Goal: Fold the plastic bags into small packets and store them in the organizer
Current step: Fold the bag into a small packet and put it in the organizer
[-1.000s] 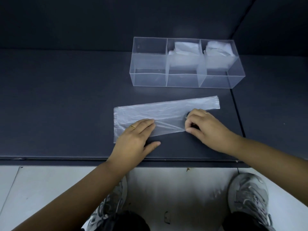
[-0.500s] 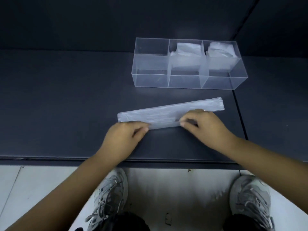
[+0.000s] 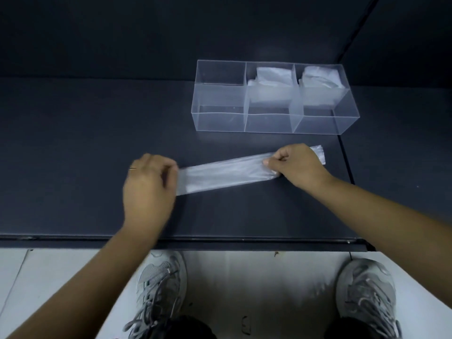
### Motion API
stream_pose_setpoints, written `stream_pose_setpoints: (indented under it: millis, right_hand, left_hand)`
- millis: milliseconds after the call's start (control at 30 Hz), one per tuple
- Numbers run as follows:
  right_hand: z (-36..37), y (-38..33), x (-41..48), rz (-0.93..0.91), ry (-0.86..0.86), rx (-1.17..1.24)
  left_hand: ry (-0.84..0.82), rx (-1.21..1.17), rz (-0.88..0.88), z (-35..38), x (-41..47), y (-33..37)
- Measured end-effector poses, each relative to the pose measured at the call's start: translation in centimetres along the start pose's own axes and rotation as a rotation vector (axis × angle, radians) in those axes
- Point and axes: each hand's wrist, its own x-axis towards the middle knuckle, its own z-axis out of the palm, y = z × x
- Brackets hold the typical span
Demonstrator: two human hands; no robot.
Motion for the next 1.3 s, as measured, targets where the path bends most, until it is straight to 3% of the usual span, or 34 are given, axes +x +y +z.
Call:
stream_pose_setpoints:
  millis: [67,133,233,433,533,567,633,700,767,933,1033,1167,1300]
  right_hand:
    - [0.4,-0.2,0.0,-0.023,0.043,-0.039]
    - [0.8,-0.3,0.0,-0.062,0.082,-0.097]
    - [1.2,-0.3,0.2,-0.074,0.097,-0.151]
    - [1.5,-1.1,0.5,-0.067,0.173,-0.345]
    - [2.9,-3.0,-1.0,-0.342,0.319,-0.484]
    - [4.0,-3.9,-1.8,-0.470,0.281,-0.441]
    - [6.8,-5.3,-3.4,-0.628,0.014,-0.358]
    - [8.7,-5.0,-4.1,-0.594,-0.206,-0.430]
    - [8.2,-3.3,-3.7,-0.538,-0.227,-0.539]
    - [2.1,3.6,-2.2,-0.382,-0.120,-0.704]
    - [-1.3,6.8,-1.6,-0.223,-0.030,-0.604]
    - [-3.4,7.4,-0.3,-0.167,0.261,-0.263]
    - [-4.5,6.4,1.2,-0.095,0.241,-0.347]
  left_hand:
    - [-0.094,0.035,0.309,1.1,-1.6,2.1]
    - [-0.315,0.119,0.413,2.3,-2.9,3.3]
    - [-0.464,0.304,0.405,3.1,-3.5,2.7]
    - [-0.513,0.441,0.307,3.8,-3.4,0.7]
    - [-0.496,0.420,0.318,3.8,-3.4,0.9]
    - [-0.491,0.404,0.319,3.7,-3.3,0.9]
    - [-0.485,0.385,0.326,3.7,-3.4,0.9]
    - [-0.486,0.388,0.332,3.8,-3.4,0.8]
    - [-0.472,0.388,0.343,3.9,-3.3,0.8]
    - [-0.456,0.397,0.358,3.9,-3.3,0.9]
    - [-0.451,0.402,0.358,3.9,-3.3,0.9]
    - [-0.473,0.401,0.357,3.8,-3.3,0.9]
    - [-0.493,0.392,0.389,3.7,-2.8,0.4]
